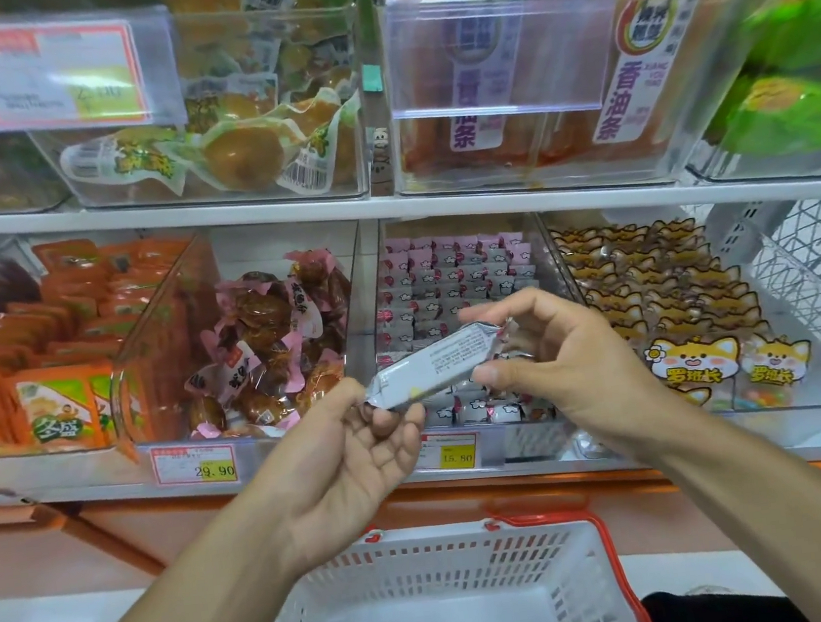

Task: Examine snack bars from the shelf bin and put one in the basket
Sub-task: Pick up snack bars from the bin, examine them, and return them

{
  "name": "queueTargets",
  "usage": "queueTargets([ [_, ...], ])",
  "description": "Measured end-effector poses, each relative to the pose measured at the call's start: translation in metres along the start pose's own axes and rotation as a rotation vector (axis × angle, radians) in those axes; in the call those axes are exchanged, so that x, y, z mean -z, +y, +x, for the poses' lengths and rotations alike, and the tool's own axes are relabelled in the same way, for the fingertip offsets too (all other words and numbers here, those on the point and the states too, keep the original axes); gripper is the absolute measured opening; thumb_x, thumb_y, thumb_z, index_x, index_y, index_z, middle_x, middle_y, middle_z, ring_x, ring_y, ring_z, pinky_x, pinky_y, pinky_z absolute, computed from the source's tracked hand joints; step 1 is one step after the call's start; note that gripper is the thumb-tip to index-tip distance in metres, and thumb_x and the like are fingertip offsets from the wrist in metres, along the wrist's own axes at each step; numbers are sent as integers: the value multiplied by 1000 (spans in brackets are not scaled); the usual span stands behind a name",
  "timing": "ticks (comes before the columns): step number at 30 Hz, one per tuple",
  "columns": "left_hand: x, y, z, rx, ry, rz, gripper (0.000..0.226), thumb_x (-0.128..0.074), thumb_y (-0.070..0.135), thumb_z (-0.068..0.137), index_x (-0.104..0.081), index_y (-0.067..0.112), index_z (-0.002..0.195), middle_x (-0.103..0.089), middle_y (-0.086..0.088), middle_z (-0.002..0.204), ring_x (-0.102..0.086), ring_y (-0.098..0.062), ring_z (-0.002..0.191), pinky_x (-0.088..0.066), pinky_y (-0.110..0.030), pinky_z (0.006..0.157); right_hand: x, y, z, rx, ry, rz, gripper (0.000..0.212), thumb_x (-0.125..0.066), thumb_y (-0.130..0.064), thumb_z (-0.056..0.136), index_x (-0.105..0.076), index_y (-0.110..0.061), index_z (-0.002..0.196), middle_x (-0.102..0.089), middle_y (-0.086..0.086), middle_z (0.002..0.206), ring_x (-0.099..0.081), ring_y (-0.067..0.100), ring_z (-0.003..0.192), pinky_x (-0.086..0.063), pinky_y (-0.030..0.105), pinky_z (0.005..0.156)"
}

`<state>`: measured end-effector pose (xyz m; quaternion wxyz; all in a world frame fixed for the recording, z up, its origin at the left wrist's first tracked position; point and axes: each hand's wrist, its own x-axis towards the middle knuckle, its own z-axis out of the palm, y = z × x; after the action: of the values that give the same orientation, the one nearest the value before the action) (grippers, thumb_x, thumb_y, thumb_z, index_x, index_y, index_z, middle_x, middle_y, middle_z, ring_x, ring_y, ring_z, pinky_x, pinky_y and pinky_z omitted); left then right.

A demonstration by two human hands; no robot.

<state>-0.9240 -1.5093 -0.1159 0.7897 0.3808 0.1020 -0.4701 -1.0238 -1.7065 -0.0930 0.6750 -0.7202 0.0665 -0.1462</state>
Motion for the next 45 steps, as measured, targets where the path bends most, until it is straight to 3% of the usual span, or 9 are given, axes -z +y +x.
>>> queueTargets([
  [4, -2, -5, 3, -45, -16, 138, 25, -58, 19, 94, -64, 5, 74, -71, -19, 77, -76, -33, 80, -62, -35, 62, 2, 6, 9, 39, 142, 66, 34, -85, -21, 67, -62, -18, 92, -77, 3, 99, -75, 20, 95, -62, 30, 79],
  [6, -5, -12, 4, -267, 33, 464, 23, -58, 25, 99, -67, 10, 83, -75, -17, 89, -76, -31, 87, -62, -33, 70, 11, 6, 18, 43, 365, -45, 35, -85, -27, 72, -60, -23, 96, -76, -11, 92, -73, 5, 87, -60, 24, 76],
  [9, -5, -24, 0, -739, 84, 1162, 4, -64, 41, 88, -64, 37, 87, -72, 14, 95, -67, -5, 89, -54, -16, 76, 33, 8, 35, 83, 633, -473, 32, -84, -31, 81, -54, -35, 91, -69, -15, 70, -63, 0, 60, -50, 24, 52],
  [13, -3, -37, 2, -884, 18, 1626, 19, -55, 52, 89, -50, 51, 107, -49, 37, 112, -42, 15, 116, -33, -6, 92, 51, 18, 55, 173, 593, -719, 30, -78, -16, 88, -55, -33, 99, -61, -23, 76, -62, -5, 66, -46, 12, 53],
  [20, 5, -41, 15, -880, -16, 1804, 45, -60, 48, 92, -42, 48, 134, -38, 32, 138, -20, 19, 119, -6, 8, 91, 57, 27, 69, 110, 483, -1056, 32, -68, -4, 90, -58, -31, 104, -61, -7, 107, -53, -11, 77, -49, 29, 66],
  [25, 6, -40, 15, -897, -31, 1823, 43, -62, 45, 92, -45, 45, 132, -42, 30, 135, -23, 20, 117, -7, 9, 92, 56, 15, 71, 80, 450, -1224, 29, -69, -21, 93, -61, -26, 120, -61, 7, 108, -63, 32, 99, -55, 41, 79],
  [30, 6, -41, 14, -882, -30, 1830, 44, -62, 46, 93, -45, 45, 133, -42, 29, 136, -27, 15, 121, -11, 5, 92, 56, 14, 74, -74, 373, -1308, 28, -69, -15, 92, -64, -30, 115, -60, 8, 124, -63, 35, 107, -55, 50, 90],
  [37, 7, -41, 14, -886, -51, 1850, 41, -61, 44, 93, -48, 41, 132, -43, 26, 138, -27, 11, 127, -6, 7, 94, 48, 22, 85, -171, 321, -1728, 47, -64, -7, 88, -65, -29, 129, -57, 3, 141, -32, 30, 143, -18, 47, 122],
  [45, 10, -43, 16, -908, -65, 1912, 42, -58, 48, 95, -50, 39, 134, -39, 23, 144, -23, 6, 134, -5, -3, 100, 26, 30, 110, -163, 197, -1809, 50, -58, 1, 88, -57, -11, 136, -61, 12, 138, -32, 33, 147, -21, 48, 120],
])
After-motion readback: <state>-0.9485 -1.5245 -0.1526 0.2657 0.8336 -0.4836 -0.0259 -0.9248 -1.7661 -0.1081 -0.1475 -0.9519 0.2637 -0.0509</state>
